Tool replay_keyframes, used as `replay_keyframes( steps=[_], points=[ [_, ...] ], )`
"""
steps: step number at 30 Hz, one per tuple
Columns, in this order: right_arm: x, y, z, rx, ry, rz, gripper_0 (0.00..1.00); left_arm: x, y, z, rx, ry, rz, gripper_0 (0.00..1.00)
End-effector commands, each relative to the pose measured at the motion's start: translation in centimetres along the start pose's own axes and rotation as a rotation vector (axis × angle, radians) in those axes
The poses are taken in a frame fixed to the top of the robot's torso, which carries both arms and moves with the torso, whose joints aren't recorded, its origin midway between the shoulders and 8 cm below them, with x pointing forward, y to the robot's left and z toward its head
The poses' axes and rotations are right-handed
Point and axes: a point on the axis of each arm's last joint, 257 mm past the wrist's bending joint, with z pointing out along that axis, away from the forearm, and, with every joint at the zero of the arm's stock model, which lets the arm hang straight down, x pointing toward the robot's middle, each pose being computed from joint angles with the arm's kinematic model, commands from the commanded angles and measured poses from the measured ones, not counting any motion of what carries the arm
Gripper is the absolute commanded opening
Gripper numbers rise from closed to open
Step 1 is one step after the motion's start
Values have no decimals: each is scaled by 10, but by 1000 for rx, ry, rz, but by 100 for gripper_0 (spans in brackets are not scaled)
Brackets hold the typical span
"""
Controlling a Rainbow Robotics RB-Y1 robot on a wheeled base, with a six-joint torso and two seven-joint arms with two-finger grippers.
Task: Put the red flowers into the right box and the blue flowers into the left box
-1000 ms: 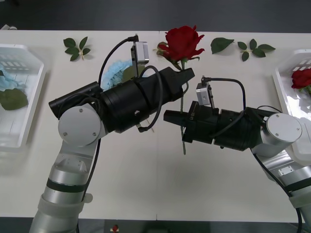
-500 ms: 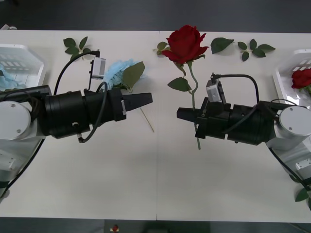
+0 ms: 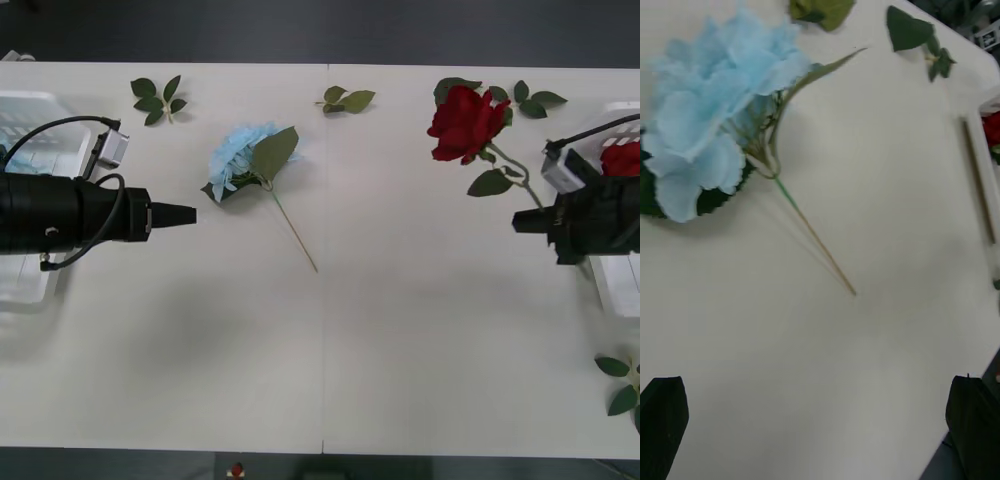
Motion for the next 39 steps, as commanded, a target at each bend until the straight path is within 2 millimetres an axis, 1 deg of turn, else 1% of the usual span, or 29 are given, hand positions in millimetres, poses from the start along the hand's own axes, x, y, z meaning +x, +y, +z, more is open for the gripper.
replay_keyframes(
  steps=[1,2,3,5,6,8,9,10,11,12,15,16,17,19,22,25,30,32,33,34,35,39],
  points=[
    [16,-45,-54,93,76,127,0,-34,-1,29,-54,-50,-39,100],
    [21,-53,-61,113,90,137,0,-37,0,32,-69,-58,-45,100],
    [34,-71,-79,160,125,164,0,-43,4,41,-110,-70,-65,100],
    [51,-88,-96,208,156,203,0,-51,4,50,-141,-86,-85,100],
    [64,-102,-110,248,176,239,0,-55,3,57,-162,-94,-102,100],
    [85,-122,-130,312,199,287,0,-60,2,67,-192,-112,-121,100],
    [104,-140,-148,373,224,313,0,-61,-1,78,-214,-122,-137,100],
    [112,-146,-154,398,233,323,0,-61,-1,80,-226,-128,-142,100],
    [124,-158,-166,445,249,334,0,-62,-4,88,-245,-140,-146,100],
    [133,-167,-177,482,260,343,0,-58,-5,95,-259,-139,-152,100],
    [167,-183,-205,566,315,374,0,-53,-12,111,-294,-154,-190,100],
    [172,-187,-211,585,324,378,0,-52,-13,114,-305,-159,-197,100],
    [184,-191,-220,611,341,392,0,-48,-16,118,-320,-160,-206,100],
    [198,-195,-228,644,357,408,0,-43,-23,125,-344,-160,-214,100],
    [217,-201,-234,690,380,412,0,-36,-34,135,-363,-168,-253,100],
    [229,-204,-231,713,396,406,0,-39,-38,141,-388,-190,-277,100],
    [247,-209,-225,759,410,400,0,-51,-28,139,-460,-245,-281,100],
    [254,-212,-225,778,421,395,10,-56,-20,137,-500,-267,-276,100],
    [257,-213,-226,784,430,390,19,-59,-15,137,-521,-280,-271,100],
    [259,-212,-226,784,436,386,22,-60,-13,137,-532,-283,-268,100],
    [258,-215,-228,790,446,375,34,-64,-8,136,-557,-296,-257,100],
    [253,-215,-225,770,448,374,55,-72,2,142,-578,-329,-230,100]
  ],
)
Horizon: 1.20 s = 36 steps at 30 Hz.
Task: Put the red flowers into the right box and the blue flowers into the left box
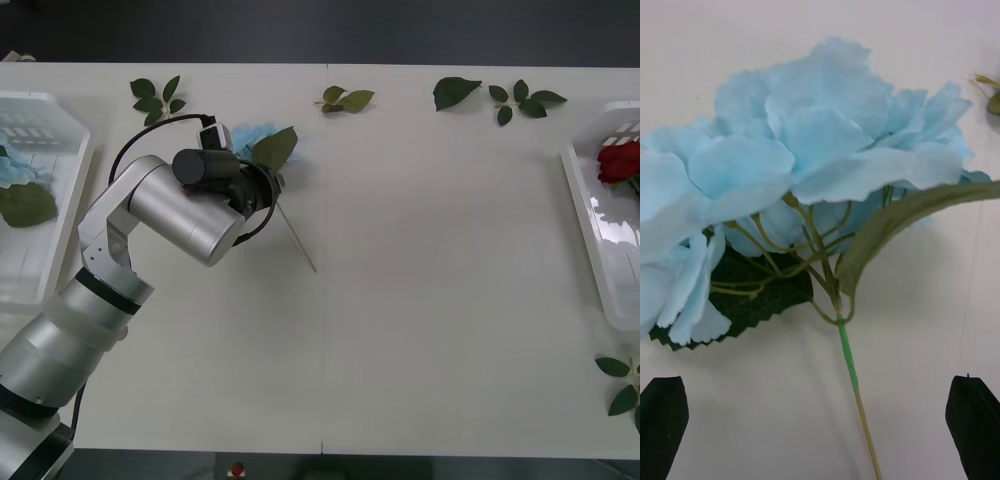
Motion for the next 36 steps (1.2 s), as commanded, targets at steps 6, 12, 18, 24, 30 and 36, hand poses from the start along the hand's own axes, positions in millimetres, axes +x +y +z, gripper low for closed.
replay_keyframes(
  steps=[6,12,18,24,30,36],
  points=[
    [-47,-1,-15,-61,-31,24,67,-13,-17,21,52,-67,5,100],
    [-100,49,-35,-254,-89,11,73,6,-16,35,55,-42,11,100],
    [-162,120,-78,-448,-187,-130,74,14,-18,39,54,-29,17,77],
    [-200,191,-126,-651,-273,-255,77,15,-20,39,57,-26,18,0],
    [-229,250,-165,-746,-374,-412,79,17,-20,39,61,-19,10,0],
    [-248,318,-189,-778,-470,-570,79,15,-30,32,101,-5,-20,0]
  ],
)
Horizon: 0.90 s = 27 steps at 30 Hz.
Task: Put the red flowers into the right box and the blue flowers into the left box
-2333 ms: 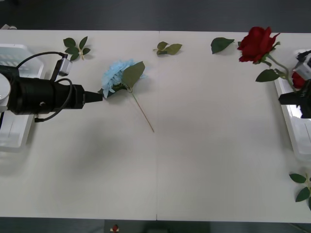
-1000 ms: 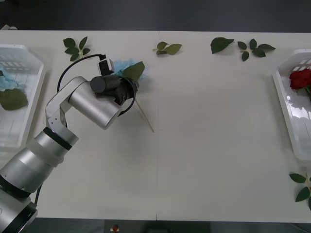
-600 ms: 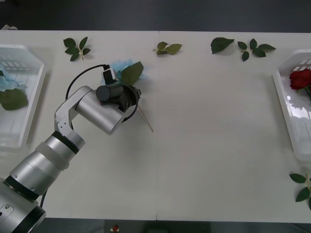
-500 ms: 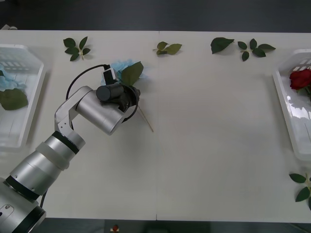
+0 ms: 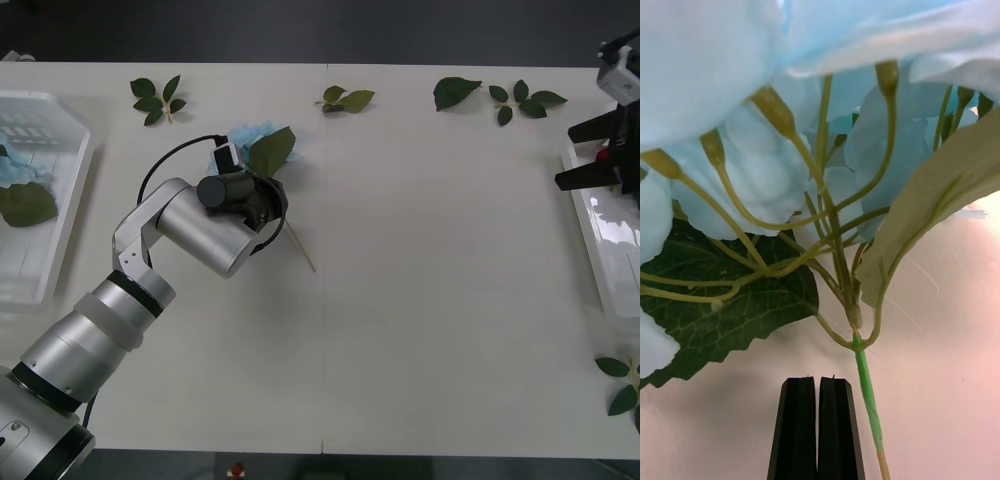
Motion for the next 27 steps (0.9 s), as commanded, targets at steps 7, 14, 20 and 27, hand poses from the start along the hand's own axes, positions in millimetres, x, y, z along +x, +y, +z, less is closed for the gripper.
replay_keyframes(
  steps=[7,14,20,27],
  points=[
    [-23,59,51,-78,96,-321,79,-11,-36,-22,114,-4,-26,22],
    [-36,65,74,-91,137,-451,79,-17,-28,-50,84,11,9,96],
    [-62,78,88,-116,79,-497,79,-20,-34,-51,75,3,3,100],
    [-78,102,108,-182,-17,-452,79,-33,-42,-35,65,-41,13,100]
  ],
)
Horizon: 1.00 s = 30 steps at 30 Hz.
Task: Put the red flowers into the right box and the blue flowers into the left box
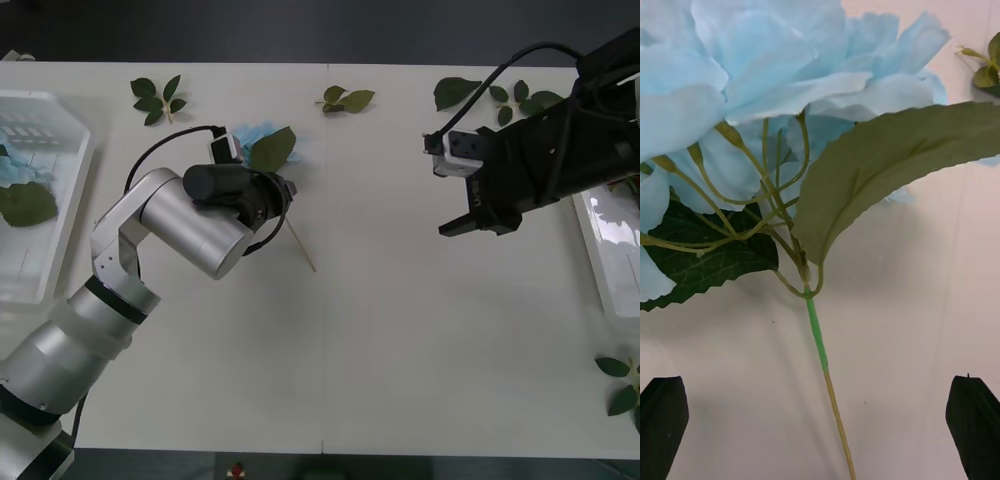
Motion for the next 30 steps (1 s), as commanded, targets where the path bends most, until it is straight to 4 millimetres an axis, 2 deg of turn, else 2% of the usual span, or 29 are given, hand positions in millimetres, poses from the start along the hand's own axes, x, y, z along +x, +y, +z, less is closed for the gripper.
replay_keyframes(
  steps=[1,7,14,15,16,17,18,19,21,30],
  points=[
    [-22,-3,3,-9,-88,-1,79,-31,-23,6,39,-70,7,100],
    [-30,-3,9,-25,-180,20,79,-35,-26,24,52,-86,-4,100],
    [-28,3,17,-21,-267,151,79,-37,-18,28,25,-94,14,100],
    [-30,2,17,-15,-274,152,79,-36,-15,29,17,-91,16,85],
    [-30,2,17,-15,-274,152,79,-35,-13,30,13,-89,17,64],
    [-31,2,17,-14,-276,152,79,-35,-12,31,10,-88,17,52],
    [-31,1,17,-11,-277,152,78,-34,-10,31,7,-87,19,31],
    [-31,1,17,-11,-275,152,79,-33,-7,32,0,-86,22,15],
    [-28,1,17,-11,-271,154,79,-33,-5,33,-8,-87,30,1],
    [-25,2,19,-11,-264,155,79,-27,0,36,-17,-72,26,0]
  ],
)
